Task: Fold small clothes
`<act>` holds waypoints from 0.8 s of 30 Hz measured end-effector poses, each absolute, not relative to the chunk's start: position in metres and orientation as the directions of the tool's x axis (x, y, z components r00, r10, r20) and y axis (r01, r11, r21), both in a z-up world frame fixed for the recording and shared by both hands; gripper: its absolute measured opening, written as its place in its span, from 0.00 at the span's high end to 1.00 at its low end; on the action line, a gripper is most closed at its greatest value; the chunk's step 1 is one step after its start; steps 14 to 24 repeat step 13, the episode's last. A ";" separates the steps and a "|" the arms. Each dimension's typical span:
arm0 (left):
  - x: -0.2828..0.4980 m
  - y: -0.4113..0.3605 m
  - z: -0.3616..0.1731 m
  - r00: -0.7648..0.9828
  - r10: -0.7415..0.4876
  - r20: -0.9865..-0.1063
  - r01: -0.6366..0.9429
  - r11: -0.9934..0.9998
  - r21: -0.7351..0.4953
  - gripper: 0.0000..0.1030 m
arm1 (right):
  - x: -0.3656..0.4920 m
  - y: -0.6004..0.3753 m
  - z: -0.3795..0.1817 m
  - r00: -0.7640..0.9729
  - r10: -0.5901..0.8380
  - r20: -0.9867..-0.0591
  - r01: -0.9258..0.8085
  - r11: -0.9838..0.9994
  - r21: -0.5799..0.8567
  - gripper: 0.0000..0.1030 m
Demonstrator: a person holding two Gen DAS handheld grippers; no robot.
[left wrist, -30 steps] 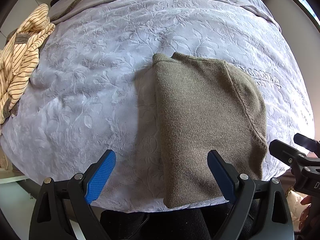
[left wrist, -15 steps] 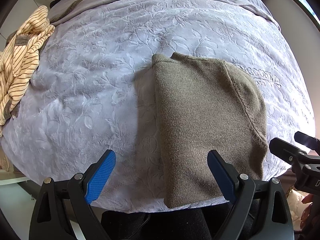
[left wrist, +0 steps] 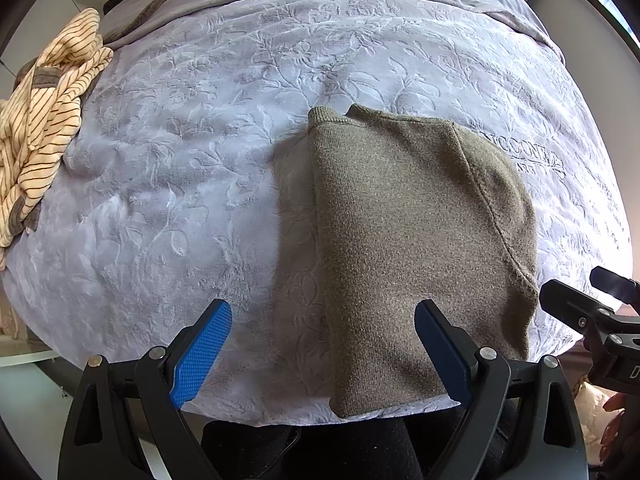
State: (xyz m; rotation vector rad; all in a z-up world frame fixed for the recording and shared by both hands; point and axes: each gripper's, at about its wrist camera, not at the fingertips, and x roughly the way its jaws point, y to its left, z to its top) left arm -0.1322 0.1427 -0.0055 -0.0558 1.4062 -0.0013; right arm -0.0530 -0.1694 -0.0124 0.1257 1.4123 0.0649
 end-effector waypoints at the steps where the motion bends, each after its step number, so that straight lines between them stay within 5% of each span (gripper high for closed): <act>1: -0.132 0.142 -0.006 0.164 -0.034 -0.986 -0.033 0.999 -0.040 0.09 | -0.053 -0.169 -0.013 0.157 0.120 -0.980 0.029 0.992 0.126 0.00; 24: -0.134 0.145 -0.005 0.186 -0.028 -0.982 -0.035 0.999 -0.035 0.09 | -0.051 -0.168 -0.015 0.147 0.112 -0.983 0.022 0.993 0.117 0.01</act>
